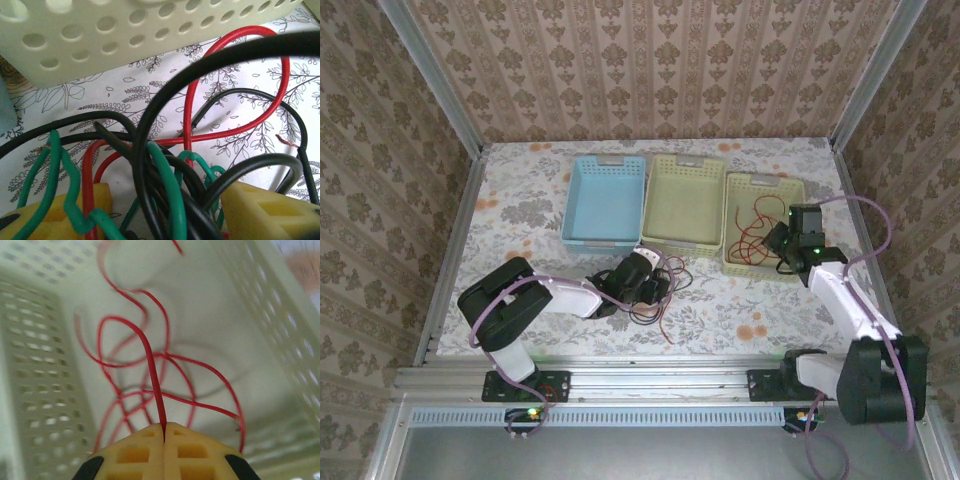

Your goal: Untangle the cables

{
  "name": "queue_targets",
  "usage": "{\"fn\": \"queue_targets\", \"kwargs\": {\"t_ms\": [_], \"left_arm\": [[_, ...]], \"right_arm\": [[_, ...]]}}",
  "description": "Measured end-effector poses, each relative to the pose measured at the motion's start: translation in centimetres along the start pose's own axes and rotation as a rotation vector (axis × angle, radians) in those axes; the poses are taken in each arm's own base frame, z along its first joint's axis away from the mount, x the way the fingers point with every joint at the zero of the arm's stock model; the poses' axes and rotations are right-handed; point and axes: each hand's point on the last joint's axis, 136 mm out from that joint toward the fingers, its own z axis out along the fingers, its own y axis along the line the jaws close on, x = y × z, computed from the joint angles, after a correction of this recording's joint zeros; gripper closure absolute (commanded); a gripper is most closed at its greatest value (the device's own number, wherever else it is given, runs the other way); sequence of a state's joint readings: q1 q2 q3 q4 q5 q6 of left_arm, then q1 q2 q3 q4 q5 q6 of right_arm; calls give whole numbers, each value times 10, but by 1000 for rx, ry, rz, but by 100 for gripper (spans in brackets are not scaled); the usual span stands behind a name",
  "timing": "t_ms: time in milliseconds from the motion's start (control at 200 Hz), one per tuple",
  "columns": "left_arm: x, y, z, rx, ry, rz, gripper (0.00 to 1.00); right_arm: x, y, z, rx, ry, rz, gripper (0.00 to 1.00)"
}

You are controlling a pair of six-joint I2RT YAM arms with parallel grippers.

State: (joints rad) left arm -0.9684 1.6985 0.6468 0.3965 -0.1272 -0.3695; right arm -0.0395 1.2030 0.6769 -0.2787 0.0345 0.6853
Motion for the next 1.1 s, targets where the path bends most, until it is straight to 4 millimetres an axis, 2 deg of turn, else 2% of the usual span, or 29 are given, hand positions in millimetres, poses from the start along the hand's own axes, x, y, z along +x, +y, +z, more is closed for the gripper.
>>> {"fn": "queue_targets", "kwargs": {"t_ms": [50,170,255,355,430,490,565,650,745,820,885,980,1100], "left_arm": [[0,0,0,0,1,0,38],[0,0,-2,-1,3,0,38],[1,1,-3,-2,7,1,38],[3,2,-5,-5,15,2,38],[3,2,-6,-6,19,2,38],[4,2,-7,-7,22,2,38],[4,3,-7,-3,25,-1,38],[3,4,-7,4,29,-7,39],[3,5,-7,11,31,-11,39],[3,4,-8,13,33,-12,39],[4,4,-8,17,35,-11,39],[4,3,-8,22,37,-12,39],[4,3,-11,25,41,-11,39]], "right_arm": [[6,-7,8,21,34,29,66],[6,-10,12,29,51,57,45],[-1,-4,6,13,36,46,43],[-14,11,-10,-29,-18,12,43],[-18,33,-29,-84,-56,-56,44],[-14,60,-45,-152,-69,-143,45],[5,103,-63,-274,-41,-276,45],[46,146,-78,-417,59,-444,47],[97,172,-80,-510,210,-597,48],[132,177,-72,-532,327,-670,49],[148,174,-58,-503,403,-693,49],[160,171,-38,-456,478,-705,50],[169,174,-22,-426,542,-710,50]]}}
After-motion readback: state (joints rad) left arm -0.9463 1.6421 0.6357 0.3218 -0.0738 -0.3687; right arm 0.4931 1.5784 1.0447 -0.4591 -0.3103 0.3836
